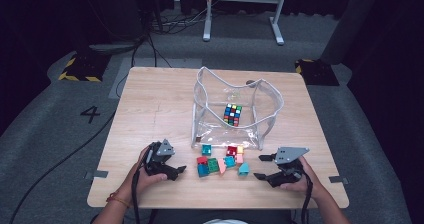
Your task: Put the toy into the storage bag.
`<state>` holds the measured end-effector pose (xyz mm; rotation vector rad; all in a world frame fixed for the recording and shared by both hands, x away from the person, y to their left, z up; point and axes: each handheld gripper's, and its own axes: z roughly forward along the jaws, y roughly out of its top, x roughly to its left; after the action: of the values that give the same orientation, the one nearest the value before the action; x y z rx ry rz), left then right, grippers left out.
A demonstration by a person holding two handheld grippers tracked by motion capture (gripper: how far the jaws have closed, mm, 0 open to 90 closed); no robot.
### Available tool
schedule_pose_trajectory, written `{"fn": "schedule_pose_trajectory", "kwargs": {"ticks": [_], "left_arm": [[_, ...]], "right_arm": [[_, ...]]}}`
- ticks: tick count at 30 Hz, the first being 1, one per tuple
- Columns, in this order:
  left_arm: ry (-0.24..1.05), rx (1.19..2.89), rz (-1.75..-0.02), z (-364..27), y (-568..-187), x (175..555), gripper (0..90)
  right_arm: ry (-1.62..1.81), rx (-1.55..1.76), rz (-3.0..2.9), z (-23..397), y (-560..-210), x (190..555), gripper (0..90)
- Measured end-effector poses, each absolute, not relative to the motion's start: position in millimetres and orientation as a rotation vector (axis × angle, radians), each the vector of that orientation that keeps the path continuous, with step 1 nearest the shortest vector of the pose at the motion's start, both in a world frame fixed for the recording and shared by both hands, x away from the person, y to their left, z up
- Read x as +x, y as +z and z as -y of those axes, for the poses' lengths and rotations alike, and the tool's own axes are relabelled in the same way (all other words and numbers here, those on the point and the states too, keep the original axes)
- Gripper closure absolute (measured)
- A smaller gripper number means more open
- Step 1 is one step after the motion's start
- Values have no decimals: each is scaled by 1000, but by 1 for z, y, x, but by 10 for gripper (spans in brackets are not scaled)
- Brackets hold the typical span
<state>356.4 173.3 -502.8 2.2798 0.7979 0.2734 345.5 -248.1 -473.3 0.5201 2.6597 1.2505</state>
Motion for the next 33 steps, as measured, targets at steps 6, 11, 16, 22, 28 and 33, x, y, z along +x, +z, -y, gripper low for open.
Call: {"fn": "schedule_pose_trajectory", "kwargs": {"ticks": [6,11,16,22,28,33], "left_arm": [[273,2279,-798,-173,-503,356,122],[273,2280,-798,-173,-503,356,122],[277,2281,-798,-173,-503,356,122],[278,2280,-799,-173,-503,356,122],[272,2279,-798,-173,-503,356,122],[277,2280,-798,-173,-503,356,122]], "right_arm": [[1259,493,-2677,235,-483,347,329],[1261,515,-2681,227,-496,352,332],[1252,491,-2684,219,-501,354,340],[1226,491,-2664,212,-503,352,415],[1224,502,-2635,215,-503,352,519],[1230,489,-2631,219,-502,351,549]]}}
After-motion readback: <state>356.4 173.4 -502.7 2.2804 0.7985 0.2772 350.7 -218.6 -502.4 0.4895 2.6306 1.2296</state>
